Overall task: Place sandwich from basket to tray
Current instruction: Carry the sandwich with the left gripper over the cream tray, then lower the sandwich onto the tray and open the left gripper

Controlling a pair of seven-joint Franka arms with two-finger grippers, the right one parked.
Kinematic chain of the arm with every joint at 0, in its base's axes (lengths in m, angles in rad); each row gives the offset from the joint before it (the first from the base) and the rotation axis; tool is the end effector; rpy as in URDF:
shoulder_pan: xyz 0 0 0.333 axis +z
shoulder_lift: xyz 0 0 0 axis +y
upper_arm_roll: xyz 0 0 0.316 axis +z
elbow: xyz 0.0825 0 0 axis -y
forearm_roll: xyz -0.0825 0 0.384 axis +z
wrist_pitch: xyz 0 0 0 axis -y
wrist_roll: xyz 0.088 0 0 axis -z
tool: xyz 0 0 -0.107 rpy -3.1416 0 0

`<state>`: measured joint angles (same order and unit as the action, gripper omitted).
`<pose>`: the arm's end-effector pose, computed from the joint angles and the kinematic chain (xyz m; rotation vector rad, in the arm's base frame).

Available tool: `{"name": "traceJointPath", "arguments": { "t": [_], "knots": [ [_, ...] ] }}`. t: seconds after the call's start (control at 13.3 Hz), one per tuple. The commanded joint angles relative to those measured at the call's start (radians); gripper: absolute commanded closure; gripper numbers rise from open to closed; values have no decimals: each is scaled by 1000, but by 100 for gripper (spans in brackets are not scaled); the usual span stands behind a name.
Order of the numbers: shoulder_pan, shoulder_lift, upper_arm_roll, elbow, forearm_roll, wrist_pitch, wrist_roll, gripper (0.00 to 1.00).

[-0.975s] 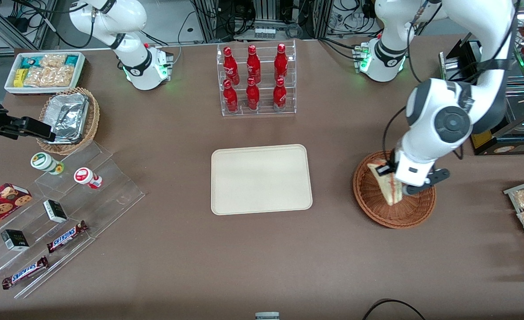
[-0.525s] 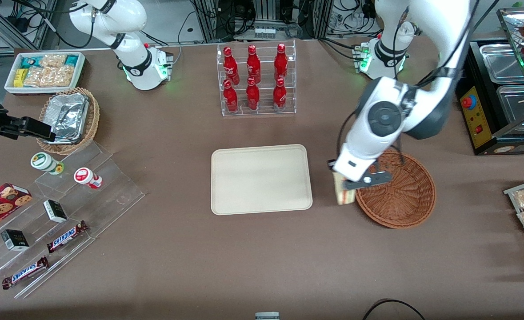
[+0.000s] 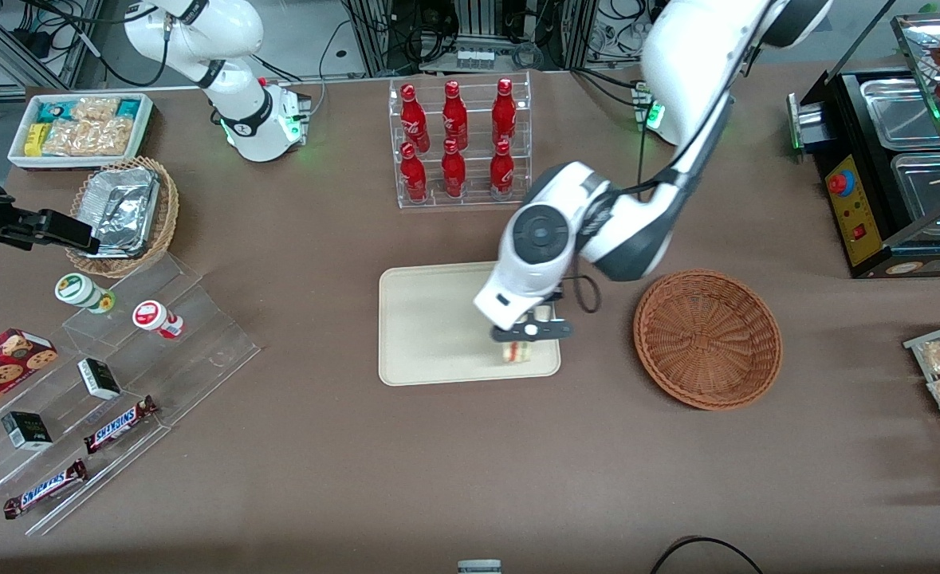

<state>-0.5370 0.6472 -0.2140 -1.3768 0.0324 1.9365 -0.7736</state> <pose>0.5453 -0.4642 0.3348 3.1132 0.0736 -0.1905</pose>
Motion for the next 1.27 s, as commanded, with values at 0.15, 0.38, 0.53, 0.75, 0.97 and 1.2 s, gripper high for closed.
{"name": "traceJointPath", "arguments": {
  "t": [0.15, 0.38, 0.53, 0.75, 0.97, 1.2],
  "knots": [
    [-107, 166, 18, 194, 56, -42, -136, 100],
    [-121, 195, 18, 197, 58, -25, -182, 100],
    [-127, 213, 18, 208, 58, -21, -202, 100],
    [-135, 227, 19, 206, 69, 16, -240, 100],
    [-149, 252, 18, 203, 113, 42, -295, 100],
    [-149, 261, 18, 202, 118, 44, -303, 84]
  ]
}}
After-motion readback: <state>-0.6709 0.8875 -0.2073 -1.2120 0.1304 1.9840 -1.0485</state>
